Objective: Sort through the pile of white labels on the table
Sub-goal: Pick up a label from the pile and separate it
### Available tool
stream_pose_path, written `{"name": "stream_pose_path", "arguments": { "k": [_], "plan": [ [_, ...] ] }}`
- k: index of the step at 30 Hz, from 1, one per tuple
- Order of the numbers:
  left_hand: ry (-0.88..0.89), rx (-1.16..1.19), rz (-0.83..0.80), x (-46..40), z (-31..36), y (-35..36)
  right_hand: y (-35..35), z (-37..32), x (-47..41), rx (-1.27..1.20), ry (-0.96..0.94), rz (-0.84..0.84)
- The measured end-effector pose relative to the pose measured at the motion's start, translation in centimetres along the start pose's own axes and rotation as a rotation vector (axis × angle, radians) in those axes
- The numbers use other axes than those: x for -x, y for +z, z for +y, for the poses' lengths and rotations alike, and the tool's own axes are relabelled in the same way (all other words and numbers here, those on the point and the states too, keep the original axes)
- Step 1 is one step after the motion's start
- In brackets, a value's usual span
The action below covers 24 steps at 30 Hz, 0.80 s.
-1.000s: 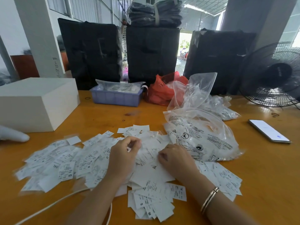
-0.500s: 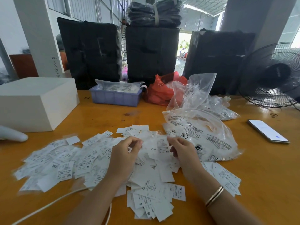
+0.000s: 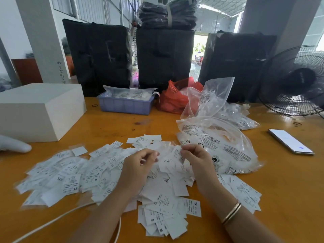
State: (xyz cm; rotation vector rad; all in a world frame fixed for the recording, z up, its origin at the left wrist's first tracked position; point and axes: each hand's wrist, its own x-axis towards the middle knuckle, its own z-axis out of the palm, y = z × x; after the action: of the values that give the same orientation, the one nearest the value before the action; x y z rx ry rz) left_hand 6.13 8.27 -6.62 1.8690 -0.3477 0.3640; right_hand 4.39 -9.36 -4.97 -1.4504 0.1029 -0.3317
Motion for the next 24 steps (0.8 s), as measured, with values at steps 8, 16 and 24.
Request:
{"name": "stream_pose_path", "arguments": {
  "k": [8,16,24],
  "plan": [
    [0.007,0.018,-0.101,-0.07,-0.07,-0.1,0.28,-0.39,0.58,0.034,-0.157,-0.034],
    [0.076,0.004,-0.11,-0.01,0.39,-0.31,-0.05,-0.13,0.5,0.089,-0.219,-0.063],
    [-0.029,0.044,-0.207,0.02,0.04,-0.04,-0.04,0.37,0.35,0.171,-0.22,-0.196]
  ]
}}
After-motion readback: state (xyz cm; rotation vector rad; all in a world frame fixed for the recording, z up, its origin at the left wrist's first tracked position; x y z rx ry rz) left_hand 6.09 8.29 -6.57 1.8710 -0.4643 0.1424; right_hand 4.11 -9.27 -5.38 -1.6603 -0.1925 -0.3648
